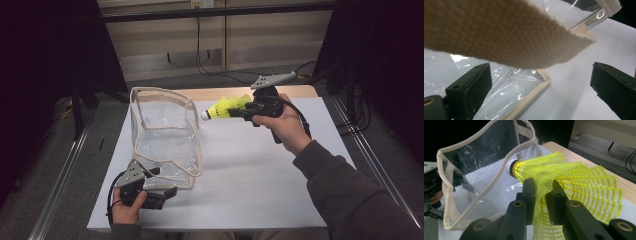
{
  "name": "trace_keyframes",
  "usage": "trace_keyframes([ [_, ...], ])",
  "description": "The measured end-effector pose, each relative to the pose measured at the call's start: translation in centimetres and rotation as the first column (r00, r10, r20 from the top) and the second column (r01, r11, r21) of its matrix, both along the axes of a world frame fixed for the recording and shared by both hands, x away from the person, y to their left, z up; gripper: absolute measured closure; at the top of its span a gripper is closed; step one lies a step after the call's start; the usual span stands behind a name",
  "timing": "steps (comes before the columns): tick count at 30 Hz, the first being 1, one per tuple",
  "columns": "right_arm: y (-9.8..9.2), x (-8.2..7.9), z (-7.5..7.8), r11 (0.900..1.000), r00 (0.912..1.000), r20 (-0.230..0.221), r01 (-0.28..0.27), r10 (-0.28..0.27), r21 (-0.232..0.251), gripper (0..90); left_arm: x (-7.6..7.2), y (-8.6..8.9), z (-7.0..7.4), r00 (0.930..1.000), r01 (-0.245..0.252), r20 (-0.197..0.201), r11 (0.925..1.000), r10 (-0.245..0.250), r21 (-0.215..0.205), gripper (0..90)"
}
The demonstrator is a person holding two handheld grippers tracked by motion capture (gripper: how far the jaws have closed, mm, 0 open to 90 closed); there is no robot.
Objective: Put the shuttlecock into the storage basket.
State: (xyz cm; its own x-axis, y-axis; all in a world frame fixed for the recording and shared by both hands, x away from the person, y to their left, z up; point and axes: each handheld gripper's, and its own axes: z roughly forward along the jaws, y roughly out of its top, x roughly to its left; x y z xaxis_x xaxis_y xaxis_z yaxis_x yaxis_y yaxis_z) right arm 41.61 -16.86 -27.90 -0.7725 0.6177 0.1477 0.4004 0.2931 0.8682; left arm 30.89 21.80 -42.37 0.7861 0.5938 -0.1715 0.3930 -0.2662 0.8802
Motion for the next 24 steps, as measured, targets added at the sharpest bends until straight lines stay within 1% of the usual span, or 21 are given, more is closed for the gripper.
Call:
trace_keyframes([
  [1, 0.1, 0.1, 0.3, 1.000, 1.0000, 0.002, 0.000, 0.000, 0.004, 78.2, 0.0, 0.0, 0.0, 1.0000, 0.000, 0.000, 1.0000, 0.000, 0.001, 3.7],
  [2, 0.1, 0.1, 0.4, 1.000, 1.0000, 0.003, 0.000, 0.000, 0.008, 78.2, 0.0, 0.0, 0.0, 1.0000, -0.003, 0.000, 1.0000, 0.003, -0.008, 3.7],
  [8, 0.8, 0.3, 1.4, 1.000, 0.9999, 0.016, -0.006, 0.006, -0.003, 78.2, 0.0, 0.0, 0.0, 1.0000, 0.003, 0.001, 1.0000, -0.003, -0.001, 3.7],
  [11, 1.4, 0.3, 1.9, 1.000, 0.9998, 0.019, -0.011, 0.011, -0.008, 78.2, 0.0, 0.0, 0.0, 1.0000, 0.003, 0.001, 1.0000, -0.002, -0.006, 3.7],
  [16, 2.3, 0.4, 2.5, 1.000, 0.9995, 0.024, -0.023, 0.023, 0.002, 78.2, 0.0, 0.0, 0.0, 1.0000, 0.003, -0.002, 1.0000, -0.003, -0.008, 3.7],
  [19, 2.8, 0.4, 2.8, 0.999, 0.9991, 0.029, -0.030, 0.030, -0.013, 78.2, 0.0, 0.0, 0.0, 1.0000, 0.003, 0.001, 1.0000, -0.003, -0.006, 3.7],
  [22, 3.3, 0.5, 3.1, 0.999, 0.9988, 0.031, -0.037, 0.037, -0.010, 78.2, 0.0, 0.1, 0.0, 1.0000, 0.004, 0.002, 1.0000, -0.004, -0.004, 3.7],
  [24, 3.6, 0.6, 3.2, 0.999, 0.9987, 0.031, -0.040, 0.041, -0.017, 78.2, 0.0, 0.1, 0.0, 1.0000, 0.004, 0.001, 1.0000, -0.004, -0.005, 3.7],
])
